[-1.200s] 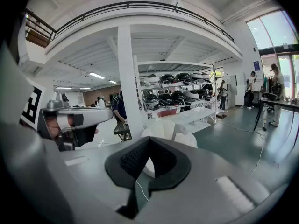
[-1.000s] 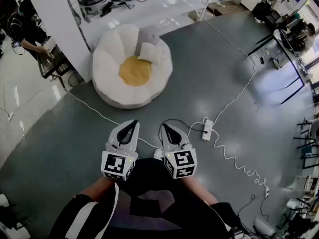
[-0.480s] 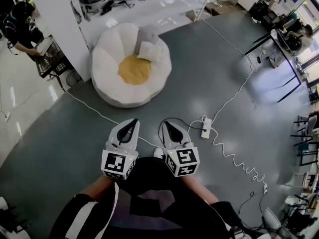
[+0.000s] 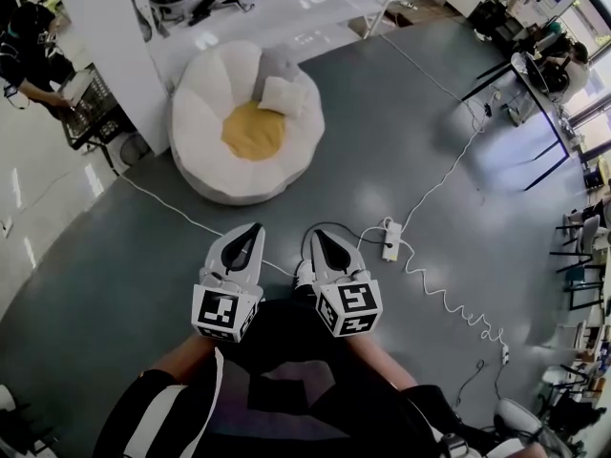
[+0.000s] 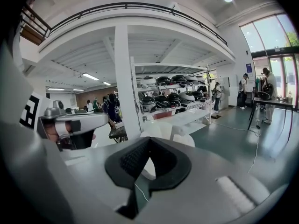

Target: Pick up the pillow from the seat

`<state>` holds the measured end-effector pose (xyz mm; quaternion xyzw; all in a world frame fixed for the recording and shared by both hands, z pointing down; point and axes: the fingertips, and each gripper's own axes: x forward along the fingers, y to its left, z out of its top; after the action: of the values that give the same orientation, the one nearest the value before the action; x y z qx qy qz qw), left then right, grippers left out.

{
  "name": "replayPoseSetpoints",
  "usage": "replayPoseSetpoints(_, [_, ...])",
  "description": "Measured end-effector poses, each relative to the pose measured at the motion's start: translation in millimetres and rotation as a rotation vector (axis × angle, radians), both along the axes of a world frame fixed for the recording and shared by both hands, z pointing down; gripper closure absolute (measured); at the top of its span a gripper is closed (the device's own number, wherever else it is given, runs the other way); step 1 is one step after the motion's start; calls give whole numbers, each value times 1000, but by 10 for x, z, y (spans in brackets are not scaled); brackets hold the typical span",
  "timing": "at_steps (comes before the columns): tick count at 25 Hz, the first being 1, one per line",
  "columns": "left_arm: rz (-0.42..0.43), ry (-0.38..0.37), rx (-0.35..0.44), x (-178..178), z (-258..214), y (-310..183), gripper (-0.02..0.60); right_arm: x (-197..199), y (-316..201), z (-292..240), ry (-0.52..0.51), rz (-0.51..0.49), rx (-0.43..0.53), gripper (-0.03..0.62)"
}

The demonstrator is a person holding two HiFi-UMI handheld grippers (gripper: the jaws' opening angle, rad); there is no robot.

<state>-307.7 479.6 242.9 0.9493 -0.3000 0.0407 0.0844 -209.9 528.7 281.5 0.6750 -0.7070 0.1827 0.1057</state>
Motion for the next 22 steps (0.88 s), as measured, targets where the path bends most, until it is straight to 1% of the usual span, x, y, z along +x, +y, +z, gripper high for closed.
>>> replayPoseSetpoints(5, [-15, -12, 8, 99, 32, -164, 580, 119, -183, 34, -4, -17, 3, 592])
replayPoseSetpoints(9, [-40, -24, 10, 264, 10, -380, 580, 298, -406, 52, -11, -39, 1, 592])
replayPoseSetpoints(17, [-48, -49, -11, 848, 109, -847, 580, 844, -924, 120, -13, -80, -13, 592])
replayPoseSetpoints(22, [-72, -68, -13, 1225, 154, -1096, 580, 1228, -1174, 224, -32, -99, -22, 592])
